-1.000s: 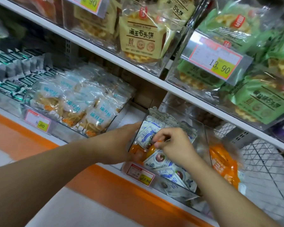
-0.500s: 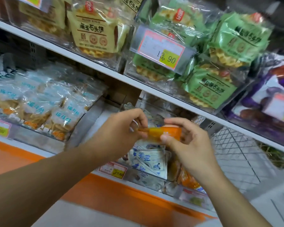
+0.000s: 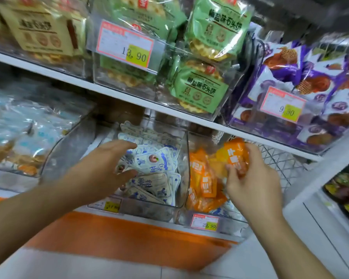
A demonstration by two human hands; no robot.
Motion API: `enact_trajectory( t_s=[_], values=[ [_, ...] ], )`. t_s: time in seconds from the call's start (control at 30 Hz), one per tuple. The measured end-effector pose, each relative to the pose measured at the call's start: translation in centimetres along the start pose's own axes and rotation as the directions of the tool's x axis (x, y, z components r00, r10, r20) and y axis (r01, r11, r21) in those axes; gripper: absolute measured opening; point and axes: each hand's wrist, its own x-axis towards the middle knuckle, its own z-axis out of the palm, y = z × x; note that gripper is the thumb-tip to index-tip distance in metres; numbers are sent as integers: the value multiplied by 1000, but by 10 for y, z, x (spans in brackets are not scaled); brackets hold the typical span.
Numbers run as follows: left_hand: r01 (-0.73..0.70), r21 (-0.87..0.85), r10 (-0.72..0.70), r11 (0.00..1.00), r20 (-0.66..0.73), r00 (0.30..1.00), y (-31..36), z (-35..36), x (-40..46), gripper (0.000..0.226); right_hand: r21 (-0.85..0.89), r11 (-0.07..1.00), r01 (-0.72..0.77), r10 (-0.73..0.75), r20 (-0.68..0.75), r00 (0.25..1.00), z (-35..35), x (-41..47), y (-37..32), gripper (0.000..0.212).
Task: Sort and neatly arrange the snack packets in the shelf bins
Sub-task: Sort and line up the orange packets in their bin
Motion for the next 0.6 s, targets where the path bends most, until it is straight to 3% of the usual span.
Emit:
enact_trajectory(
  t_s=[0.13, 0.27, 0.37, 0.43, 0.53, 0.6],
  values=[
    [53, 60, -54, 997, 9, 999, -16, -1, -3, 71, -114, 993, 29, -23, 50, 998, 8, 0, -8, 54],
    [106, 175, -96, 979, -65, 993, -34, 2, -1, 99, -217, 968, 124, -72, 233, 970, 41, -1, -9, 64],
    [107, 43, -110, 993, 67, 992, -49, 1, -2, 127, -231, 969, 91, 10, 405, 914, 56, 1, -3, 69],
    [103, -58, -94, 993, 148, 984, -56, -2, -7, 128, -223, 967, 123, 0, 484, 875, 58, 3, 1, 70],
    [150, -77, -129, 986, 226, 966, -61, -13, -13, 136, -208, 964, 164, -66, 412, 909, 48, 6, -9, 73],
    [167, -134, -125, 977, 278, 953, -65, -21, -16, 136, -124, 954, 274, -230, 285, 930, 43, 5, -32, 70]
  ],
)
